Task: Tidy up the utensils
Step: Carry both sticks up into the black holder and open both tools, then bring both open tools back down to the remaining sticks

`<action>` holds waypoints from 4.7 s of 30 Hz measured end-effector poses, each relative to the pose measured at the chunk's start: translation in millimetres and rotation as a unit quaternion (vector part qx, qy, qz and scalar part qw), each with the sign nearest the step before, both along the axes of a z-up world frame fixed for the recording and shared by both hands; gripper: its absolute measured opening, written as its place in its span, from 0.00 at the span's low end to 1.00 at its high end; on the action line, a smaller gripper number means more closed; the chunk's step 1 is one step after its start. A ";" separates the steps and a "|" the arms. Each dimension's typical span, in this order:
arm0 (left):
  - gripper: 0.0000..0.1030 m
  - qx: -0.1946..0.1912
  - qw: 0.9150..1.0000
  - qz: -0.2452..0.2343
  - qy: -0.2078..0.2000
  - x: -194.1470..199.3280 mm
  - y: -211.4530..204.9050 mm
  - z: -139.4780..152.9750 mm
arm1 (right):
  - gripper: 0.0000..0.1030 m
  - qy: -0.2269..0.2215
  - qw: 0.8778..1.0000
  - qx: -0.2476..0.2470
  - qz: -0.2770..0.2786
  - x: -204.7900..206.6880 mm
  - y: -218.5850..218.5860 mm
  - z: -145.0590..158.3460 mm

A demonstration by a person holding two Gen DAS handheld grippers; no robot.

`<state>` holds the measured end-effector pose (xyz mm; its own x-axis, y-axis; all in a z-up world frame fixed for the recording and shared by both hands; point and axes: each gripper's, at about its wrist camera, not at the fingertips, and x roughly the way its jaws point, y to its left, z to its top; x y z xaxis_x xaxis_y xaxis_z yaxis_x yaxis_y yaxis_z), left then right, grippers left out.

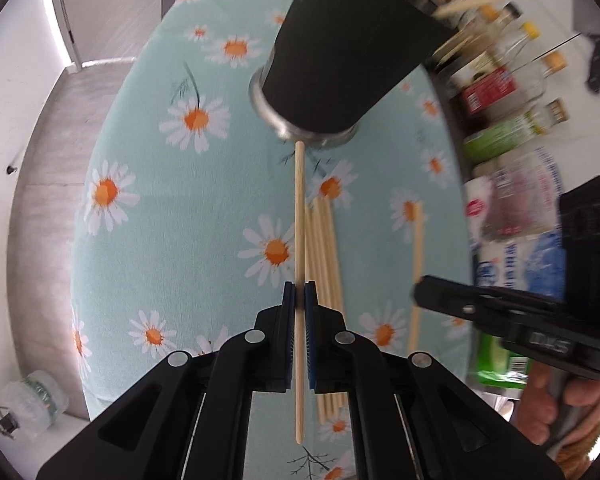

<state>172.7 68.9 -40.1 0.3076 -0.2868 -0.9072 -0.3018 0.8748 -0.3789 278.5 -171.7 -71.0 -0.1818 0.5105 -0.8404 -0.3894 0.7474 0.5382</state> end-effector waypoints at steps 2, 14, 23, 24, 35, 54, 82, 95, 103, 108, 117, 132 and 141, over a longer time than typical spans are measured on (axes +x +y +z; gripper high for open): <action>0.04 -0.009 1.000 0.000 -0.016 -1.7 4.4 12.1 | 0.05 -0.005 1.000 0.002 -0.004 0.8 4.0 4.2; 0.04 -0.034 0.985 -0.031 -0.167 6.9 20.6 91.9 | 0.05 -0.110 0.989 0.082 -0.059 15.1 -8.3 83.0; 0.04 -0.010 0.955 -0.045 -0.293 20.6 27.6 140.4 | 0.05 -0.215 0.966 0.132 -0.061 44.1 3.0 148.0; 0.04 -0.002 0.951 -0.044 -0.307 21.8 27.6 145.4 | 0.05 -0.229 0.962 0.138 -0.059 47.6 6.2 154.1; 0.04 0.026 0.901 -0.014 -0.432 47.2 48.7 177.8 | 0.05 -0.372 0.906 0.189 -0.067 71.0 16.6 197.6; 0.04 0.084 0.847 0.012 -0.525 84.1 48.7 144.7 | 0.06 -0.455 0.856 0.226 -0.101 107.1 38.3 176.1; 0.44 0.074 0.876 0.004 -0.477 66.3 44.3 131.0 | 0.60 -0.407 0.872 0.241 -0.130 92.0 16.4 158.2; 0.94 0.070 0.884 -0.009 -0.463 23.2 42.5 161.5 | 0.95 -0.385 0.883 0.233 -0.131 52.2 -20.5 183.0; 0.94 0.080 0.902 -0.025 -0.423 -13.5 44.2 150.3 | 0.95 -0.324 0.918 0.205 -0.103 27.7 -32.4 168.6; 0.94 0.067 0.927 -0.032 -0.367 -25.7 48.9 128.0 | 0.95 -0.276 0.941 0.179 -0.076 15.8 -28.5 143.1; 0.94 0.048 0.960 -0.075 -0.266 -41.0 38.6 79.3 | 0.92 -0.221 0.972 0.081 -0.013 -6.5 1.8 82.9; 0.92 0.040 0.985 -0.116 -0.122 -29.9 18.7 6.8 | 0.50 -0.100 0.994 -0.031 0.031 -1.9 25.6 1.7; 0.92 0.025 0.990 -0.117 -0.077 -32.9 16.8 -23.4 | 0.25 -0.055 0.994 -0.083 0.055 11.3 35.0 -36.5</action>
